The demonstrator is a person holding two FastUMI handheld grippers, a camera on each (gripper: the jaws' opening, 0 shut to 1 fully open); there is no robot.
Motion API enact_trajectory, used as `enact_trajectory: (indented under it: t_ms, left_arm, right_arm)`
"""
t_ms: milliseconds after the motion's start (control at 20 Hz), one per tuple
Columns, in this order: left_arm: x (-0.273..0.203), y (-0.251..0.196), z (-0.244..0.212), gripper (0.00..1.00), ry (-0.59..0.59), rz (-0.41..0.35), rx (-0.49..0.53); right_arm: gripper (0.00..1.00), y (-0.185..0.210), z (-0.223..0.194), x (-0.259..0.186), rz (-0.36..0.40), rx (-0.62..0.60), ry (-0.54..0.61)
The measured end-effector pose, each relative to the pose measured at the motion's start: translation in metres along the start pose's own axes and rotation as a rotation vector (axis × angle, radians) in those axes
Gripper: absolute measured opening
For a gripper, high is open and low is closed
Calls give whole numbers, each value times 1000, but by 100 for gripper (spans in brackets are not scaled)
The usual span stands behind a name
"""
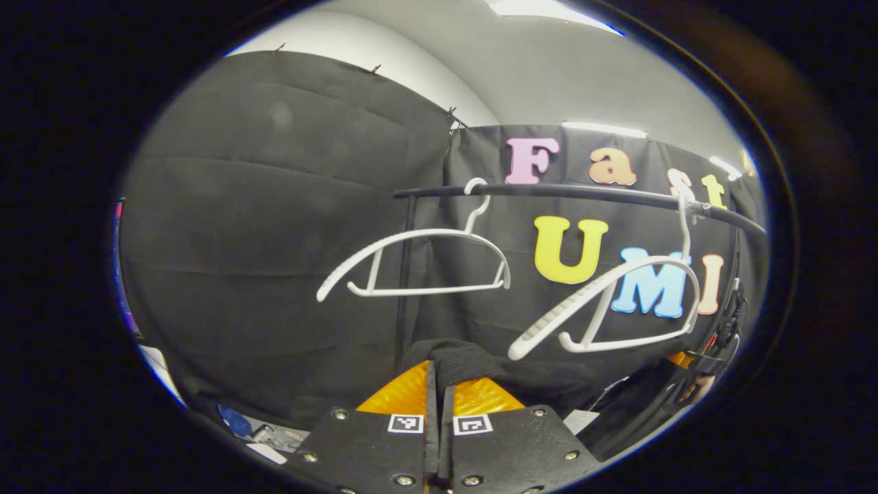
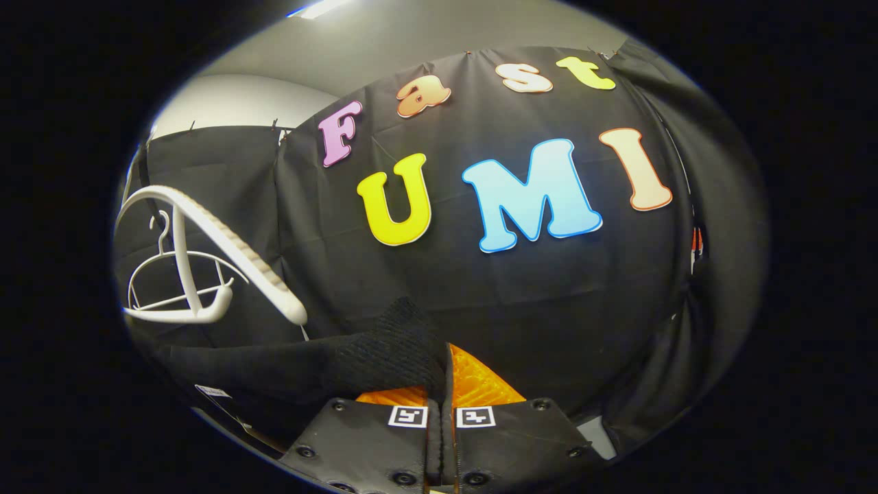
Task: Grasp the clothes on the hanger with both hands and then place them into the laundry hamper below.
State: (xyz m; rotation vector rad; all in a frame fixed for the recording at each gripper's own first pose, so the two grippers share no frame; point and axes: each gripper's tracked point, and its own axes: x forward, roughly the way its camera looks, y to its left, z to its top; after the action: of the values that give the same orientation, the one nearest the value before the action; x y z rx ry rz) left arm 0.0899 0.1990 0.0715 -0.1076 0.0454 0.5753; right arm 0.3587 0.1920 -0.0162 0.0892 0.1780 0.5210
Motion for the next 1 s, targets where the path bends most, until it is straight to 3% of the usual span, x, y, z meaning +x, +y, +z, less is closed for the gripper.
enact_trajectory:
  t_ms: [350,650,1000]
  left_arm:
    - [-27,11,-67,1,88,-68,118]
    - [-31,32,-97,0,163,-169,-9]
    - [-19,74,-142,0,247,-246,-40]
  right_arm:
    - [1,-22,-63,-51,-78,-52,118]
    - [2,-34,-90,-115,-180,-106,184]
    - [2,-17,-146,-194,-260,-101,276]
